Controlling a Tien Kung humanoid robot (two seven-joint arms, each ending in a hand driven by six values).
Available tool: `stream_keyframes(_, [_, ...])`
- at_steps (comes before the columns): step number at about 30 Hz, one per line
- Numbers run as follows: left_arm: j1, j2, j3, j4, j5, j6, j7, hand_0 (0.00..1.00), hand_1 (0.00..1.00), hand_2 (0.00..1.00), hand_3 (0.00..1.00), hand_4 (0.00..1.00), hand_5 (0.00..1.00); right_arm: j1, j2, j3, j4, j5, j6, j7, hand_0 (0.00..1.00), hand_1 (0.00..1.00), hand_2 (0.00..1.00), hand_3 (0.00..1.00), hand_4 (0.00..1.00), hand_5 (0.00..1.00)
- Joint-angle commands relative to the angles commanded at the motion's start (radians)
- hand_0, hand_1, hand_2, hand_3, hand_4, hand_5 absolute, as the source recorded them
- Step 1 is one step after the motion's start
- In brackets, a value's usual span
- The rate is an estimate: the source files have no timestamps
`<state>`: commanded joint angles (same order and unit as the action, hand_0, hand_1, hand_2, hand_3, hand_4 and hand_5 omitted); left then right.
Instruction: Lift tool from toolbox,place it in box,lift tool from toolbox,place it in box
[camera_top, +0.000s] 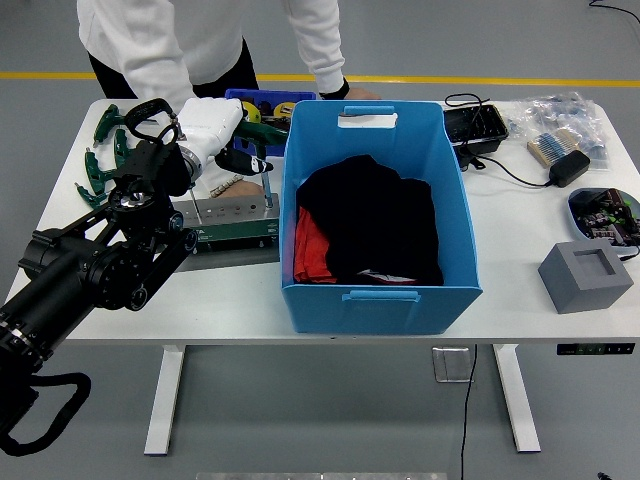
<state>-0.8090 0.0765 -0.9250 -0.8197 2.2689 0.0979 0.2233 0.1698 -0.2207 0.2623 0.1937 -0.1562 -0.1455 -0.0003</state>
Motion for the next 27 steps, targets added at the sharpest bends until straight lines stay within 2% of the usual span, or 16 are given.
stream_keyframes(1, [-0.001,-0.001,0.001,0.002,0.000,0.002,0.000,0.280,0.189,0.169,0.234,0.998,0.560,0.000,0.000,0.000,0.000,0.000,0.000,0.000,0.671,0.659,0.726,0.575,0.776,0.715])
stream_keyframes(6, [-0.005,-0.009,0.013,0.021,-0.027,0.032,0.001,0.280,0.189,0.169,0.234,0.998,0.560,-0.001,0.000,0.004,0.001,-0.007,0.000,-0.002,0.671,0.659,0.726,0.575,0.776,0.715])
stream_keyframes(7, [-0.006,-0.010,0.015,0.024,-0.031,0.035,0.001,0.255,0.145,0.144,0.197,0.998,0.651,-0.001,0.000,0.004,0.001,-0.008,0.000,-0.002,0.672,0.659,0.726,0.574,0.778,0.718])
stream_keyframes(12, [-0.009,-0.014,0.026,0.034,-0.054,0.053,-0.004,0.255,0.145,0.144,0.197,0.998,0.651,-0.004,0.001,0.008,0.001,-0.012,-0.001,-0.004,0.672,0.659,0.726,0.574,0.778,0.718])
stream_keyframes(13, [-0.009,-0.014,0.029,0.037,-0.061,0.058,-0.006,0.251,0.132,0.131,0.177,0.998,0.687,-0.004,0.001,0.009,0.001,-0.013,-0.001,-0.004,0.672,0.659,0.726,0.575,0.778,0.720])
stream_keyframes(15, [-0.011,-0.015,0.034,0.041,-0.071,0.068,-0.010,0.251,0.132,0.131,0.177,0.998,0.687,-0.005,0.001,0.011,0.001,-0.017,-0.001,-0.005,0.672,0.659,0.726,0.575,0.778,0.720])
stream_keyframes(18, [-0.013,-0.017,0.042,0.049,-0.085,0.092,-0.021,0.251,0.132,0.131,0.177,0.998,0.687,-0.007,0.002,0.015,0.001,-0.024,-0.001,-0.007,0.672,0.659,0.726,0.575,0.778,0.720])
stream_keyframes(19, [-0.013,-0.017,0.044,0.051,-0.091,0.098,-0.025,0.241,0.088,0.094,0.117,0.998,0.702,-0.007,0.002,0.016,0.001,-0.026,-0.001,-0.008,0.672,0.659,0.726,0.574,0.778,0.721])
stream_keyframes(24, [-0.016,-0.020,0.054,0.067,-0.114,0.143,-0.052,0.241,0.088,0.094,0.117,0.998,0.702,-0.008,0.003,0.018,0.002,-0.029,-0.001,-0.009,0.672,0.659,0.726,0.574,0.778,0.721])
stream_keyframes(25, [-0.017,-0.020,0.056,0.070,-0.117,0.153,-0.056,0.230,0.050,0.061,0.078,0.998,0.701,-0.007,0.003,0.017,0.002,-0.028,-0.001,-0.009,0.672,0.660,0.726,0.574,0.778,0.721])
stream_keyframes(27, [-0.018,-0.021,0.058,0.074,-0.122,0.169,-0.061,0.230,0.050,0.061,0.078,0.998,0.701,-0.006,0.003,0.015,0.002,-0.025,-0.001,-0.008,0.672,0.660,0.726,0.574,0.778,0.721])
